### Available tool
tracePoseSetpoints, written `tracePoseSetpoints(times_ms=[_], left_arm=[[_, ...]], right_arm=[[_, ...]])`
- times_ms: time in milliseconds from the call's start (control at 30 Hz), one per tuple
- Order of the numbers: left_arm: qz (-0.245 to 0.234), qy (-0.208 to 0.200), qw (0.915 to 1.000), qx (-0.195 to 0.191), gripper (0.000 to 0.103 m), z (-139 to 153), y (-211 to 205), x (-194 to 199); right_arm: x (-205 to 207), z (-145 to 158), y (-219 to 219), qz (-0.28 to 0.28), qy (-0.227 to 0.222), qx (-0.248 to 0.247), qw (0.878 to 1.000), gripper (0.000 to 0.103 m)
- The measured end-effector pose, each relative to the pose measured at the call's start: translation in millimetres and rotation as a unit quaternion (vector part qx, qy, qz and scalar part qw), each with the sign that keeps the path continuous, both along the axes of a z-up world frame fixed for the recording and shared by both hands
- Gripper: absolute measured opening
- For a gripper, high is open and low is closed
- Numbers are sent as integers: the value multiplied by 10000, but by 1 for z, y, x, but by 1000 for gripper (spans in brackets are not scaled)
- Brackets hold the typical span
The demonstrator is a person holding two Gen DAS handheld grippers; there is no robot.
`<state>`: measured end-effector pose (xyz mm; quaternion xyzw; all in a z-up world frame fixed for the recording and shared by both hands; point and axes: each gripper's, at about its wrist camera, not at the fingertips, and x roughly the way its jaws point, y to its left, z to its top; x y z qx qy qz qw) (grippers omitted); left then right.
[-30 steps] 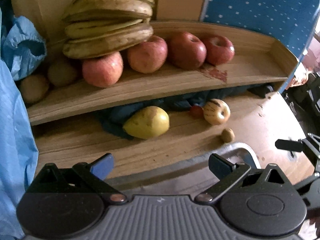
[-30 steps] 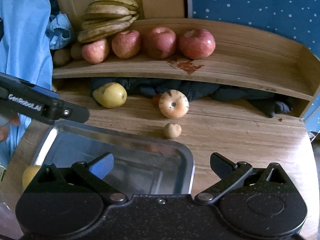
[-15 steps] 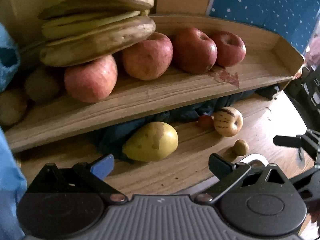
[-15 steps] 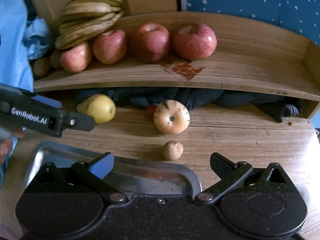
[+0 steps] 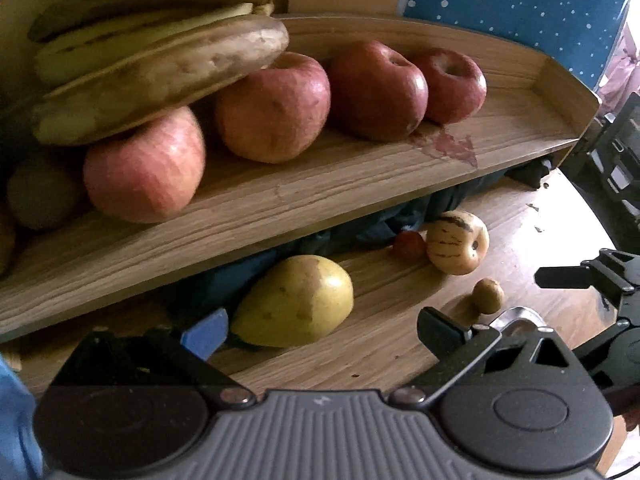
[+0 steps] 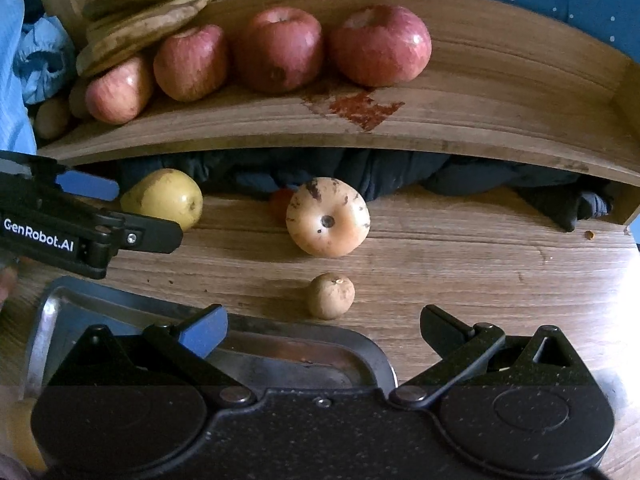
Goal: Organize fruits
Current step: 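Reach the right tool toward the small brown fruit beside the pale apple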
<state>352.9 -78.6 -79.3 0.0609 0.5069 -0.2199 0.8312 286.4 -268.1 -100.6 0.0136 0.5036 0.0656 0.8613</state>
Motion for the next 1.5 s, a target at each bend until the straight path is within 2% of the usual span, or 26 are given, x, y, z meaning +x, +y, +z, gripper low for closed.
tracePoseSetpoints(times_ms=[533, 700, 867, 1033, 1200, 1333, 1500], left_arm=[[-116, -29, 9999, 78, 101, -10, 1, 7], [-68, 119, 9999, -59, 101, -9, 4, 5], [-237, 338, 9990, -195, 99, -14, 8, 5], [-269, 270, 9987, -325, 99, -12, 9, 15], [-384, 324, 9984, -241, 93, -14, 5, 18], [-421, 240, 9987, -132, 89, -17, 4, 12], [-328, 216, 9990, -201, 85, -16, 6, 16]], right_arm=[[-1, -3, 7, -37, -87, -127, 9999, 96], [-2, -4, 9, -37, -95, -175, 9998, 93], [-4, -6, 11, -14, -87, -178, 9998, 93], [-6, -9, 13, 21, -86, -189, 9998, 93], [-6, -11, 15, 30, -82, -174, 9998, 92], [-7, -12, 15, 8, -120, -188, 9998, 87], [-5, -11, 15, -2, -128, -178, 9998, 81]])
